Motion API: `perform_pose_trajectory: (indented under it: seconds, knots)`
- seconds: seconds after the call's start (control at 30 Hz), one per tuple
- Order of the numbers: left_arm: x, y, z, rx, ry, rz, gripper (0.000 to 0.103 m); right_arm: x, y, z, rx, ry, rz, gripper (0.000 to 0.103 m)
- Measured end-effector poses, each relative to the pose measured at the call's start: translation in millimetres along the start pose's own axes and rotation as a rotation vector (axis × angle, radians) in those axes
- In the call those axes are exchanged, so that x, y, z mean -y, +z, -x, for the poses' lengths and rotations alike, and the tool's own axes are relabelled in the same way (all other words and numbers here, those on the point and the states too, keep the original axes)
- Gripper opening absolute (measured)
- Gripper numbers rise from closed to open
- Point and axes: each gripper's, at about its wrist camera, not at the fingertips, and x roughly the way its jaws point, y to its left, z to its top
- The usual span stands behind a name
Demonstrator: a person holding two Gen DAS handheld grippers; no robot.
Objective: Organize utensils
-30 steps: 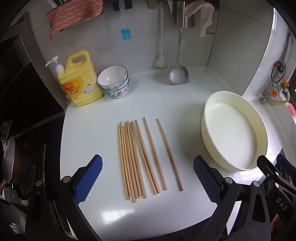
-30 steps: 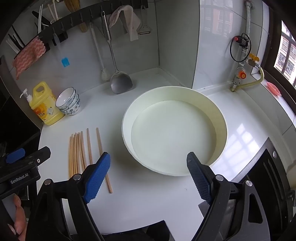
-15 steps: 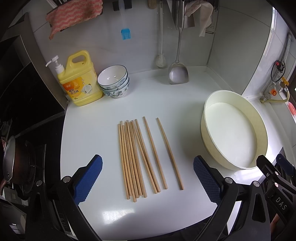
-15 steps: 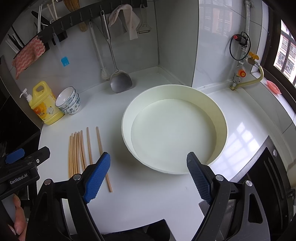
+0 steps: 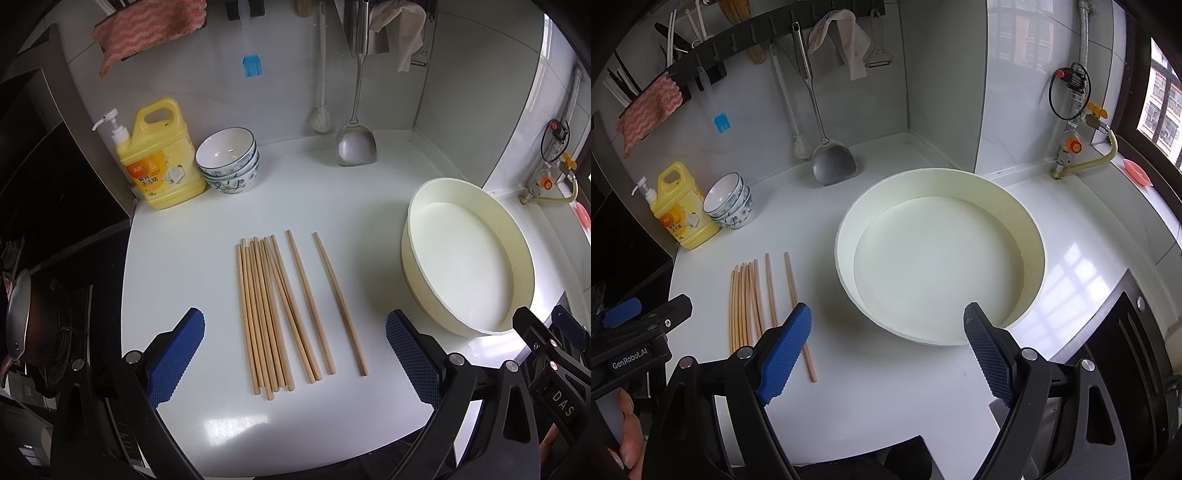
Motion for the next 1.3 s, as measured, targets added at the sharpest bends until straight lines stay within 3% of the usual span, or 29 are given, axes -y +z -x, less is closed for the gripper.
perform_pose_trajectory:
  seconds: [1.3]
  knots:
    - [-8.5,-5.9,5.2,0.003,-0.001,0.008,0.097,-6.6,-5.0,2.1,0.001,0.011,0.007,0.081]
